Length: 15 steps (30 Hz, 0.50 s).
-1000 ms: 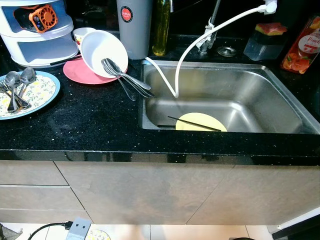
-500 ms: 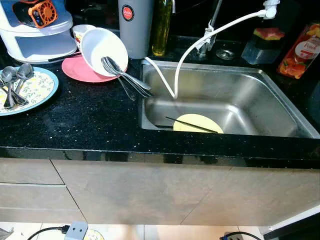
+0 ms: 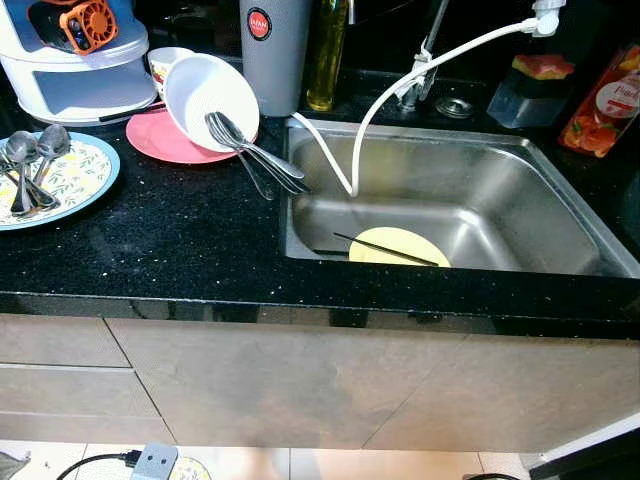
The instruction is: Kitchen organization
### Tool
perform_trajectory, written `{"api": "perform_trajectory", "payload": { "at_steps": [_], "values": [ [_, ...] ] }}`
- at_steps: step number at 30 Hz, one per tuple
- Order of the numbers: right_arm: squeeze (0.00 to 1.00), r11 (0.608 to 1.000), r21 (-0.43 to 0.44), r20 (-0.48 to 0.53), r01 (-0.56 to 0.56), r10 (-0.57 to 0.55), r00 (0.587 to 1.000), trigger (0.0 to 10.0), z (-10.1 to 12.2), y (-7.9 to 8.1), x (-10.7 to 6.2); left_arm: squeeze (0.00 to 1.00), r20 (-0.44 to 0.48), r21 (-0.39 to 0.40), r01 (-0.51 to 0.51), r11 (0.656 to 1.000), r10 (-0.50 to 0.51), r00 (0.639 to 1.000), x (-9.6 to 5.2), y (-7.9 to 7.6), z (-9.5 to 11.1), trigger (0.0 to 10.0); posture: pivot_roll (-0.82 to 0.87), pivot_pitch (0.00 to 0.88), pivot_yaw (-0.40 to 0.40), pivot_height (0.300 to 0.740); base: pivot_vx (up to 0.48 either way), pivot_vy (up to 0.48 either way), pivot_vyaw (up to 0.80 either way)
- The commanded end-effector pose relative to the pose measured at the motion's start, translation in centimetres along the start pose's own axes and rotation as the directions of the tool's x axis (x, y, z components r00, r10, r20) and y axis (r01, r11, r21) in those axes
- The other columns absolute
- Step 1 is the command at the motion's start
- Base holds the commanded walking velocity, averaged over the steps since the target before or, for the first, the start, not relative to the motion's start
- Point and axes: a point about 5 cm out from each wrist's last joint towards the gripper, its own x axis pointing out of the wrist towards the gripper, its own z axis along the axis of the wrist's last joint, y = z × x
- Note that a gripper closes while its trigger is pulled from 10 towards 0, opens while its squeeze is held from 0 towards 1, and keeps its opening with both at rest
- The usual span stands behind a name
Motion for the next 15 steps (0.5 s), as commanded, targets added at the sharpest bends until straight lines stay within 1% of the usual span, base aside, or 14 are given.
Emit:
{"api": "perform_trajectory", "payload": {
  "at_steps": [1, 3, 4, 6, 11, 15],
  "values": [
    [0.00, 1.000, 0.011, -0.016, 0.010, -0.010, 1.000, 10.0, -0.6, -0.5, -0.1, 0.00, -0.004, 0.001, 0.028, 1.000, -0.028, 1.000, 0.2, -1.0, -0.2, 10.0, 0.04, 0.073, -0.064, 0.740, 0.000, 0.000, 0.00],
    [0.00, 1.000, 0.016, -0.018, 0.013, -0.013, 1.000, 10.0, -0.7, -0.6, -0.1, 0.00, -0.002, 0.000, 0.034, 0.999, -0.034, 0.999, 0.2, -1.2, -0.1, 10.0, 0.02, 0.071, -0.060, 0.740, 0.000, 0.000, 0.00],
    [0.00, 0.999, 0.038, -0.016, 0.020, -0.019, 1.000, 10.0, -0.8, -0.6, -0.1, 0.00, -0.011, 0.007, 0.050, 0.999, -0.050, 0.999, 0.3, -1.7, -0.2, 10.0, -0.01, 0.075, -0.055, 0.740, 0.000, 0.000, 0.00],
    [0.00, 0.999, 0.046, -0.018, 0.022, -0.021, 1.000, 10.0, -1.0, -0.4, -0.1, 0.00, -0.017, 0.013, 0.057, 0.998, -0.057, 0.998, 0.3, -2.0, -0.3, 10.0, -0.03, 0.074, -0.056, 0.740, 0.000, 0.000, 0.00],
    [0.00, 0.998, 0.054, -0.024, 0.022, -0.020, 1.000, 10.0, -1.2, -0.2, -0.1, 0.00, -0.017, 0.019, 0.059, 0.998, -0.058, 0.998, 0.3, -2.0, -0.3, 10.0, -0.05, 0.075, -0.046, 0.740, 0.000, 0.000, 0.00],
    [0.00, 0.998, 0.064, -0.026, 0.022, -0.021, 0.999, 10.0, -1.3, 0.0, -0.1, 0.00, -0.012, 0.034, 0.056, 0.998, -0.056, 0.998, 0.3, -1.7, 0.1, 10.0, -0.06, 0.076, -0.038, 0.740, 0.000, 0.000, 0.00]
  ]
}}
